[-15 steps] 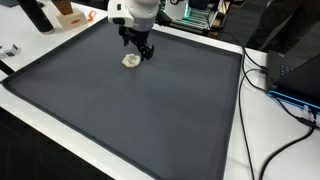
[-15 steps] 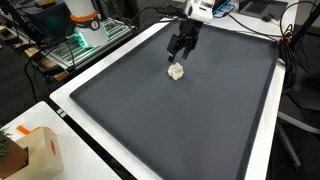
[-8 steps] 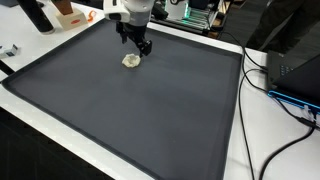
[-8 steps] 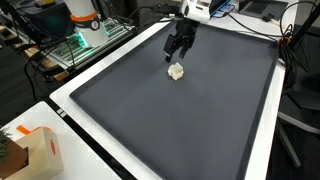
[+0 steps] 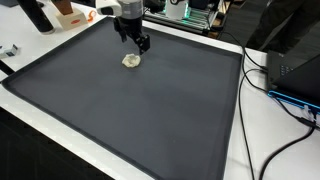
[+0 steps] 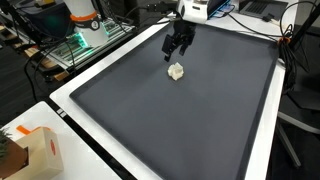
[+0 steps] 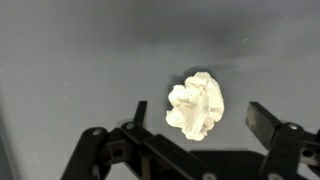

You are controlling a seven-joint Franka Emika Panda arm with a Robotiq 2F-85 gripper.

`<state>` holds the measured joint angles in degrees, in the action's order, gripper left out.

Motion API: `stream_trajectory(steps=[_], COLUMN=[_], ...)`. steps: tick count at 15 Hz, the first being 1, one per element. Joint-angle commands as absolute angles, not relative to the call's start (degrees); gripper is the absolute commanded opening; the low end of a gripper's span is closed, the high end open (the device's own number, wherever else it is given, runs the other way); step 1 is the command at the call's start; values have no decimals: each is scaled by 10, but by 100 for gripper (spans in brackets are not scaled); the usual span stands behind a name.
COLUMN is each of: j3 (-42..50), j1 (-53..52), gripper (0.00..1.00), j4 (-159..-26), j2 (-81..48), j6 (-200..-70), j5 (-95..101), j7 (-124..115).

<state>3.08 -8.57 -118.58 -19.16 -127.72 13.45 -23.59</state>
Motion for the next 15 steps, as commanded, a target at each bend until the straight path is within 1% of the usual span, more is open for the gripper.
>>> stream_trajectory(steps=[1,15], j3=[17,16], j1=[-62,-42], gripper=[100,100], j4=[-1196,-1161], j2=[-173,-151], j6=[-1280,-1250], j5=[88,34], j7=[-195,-160])
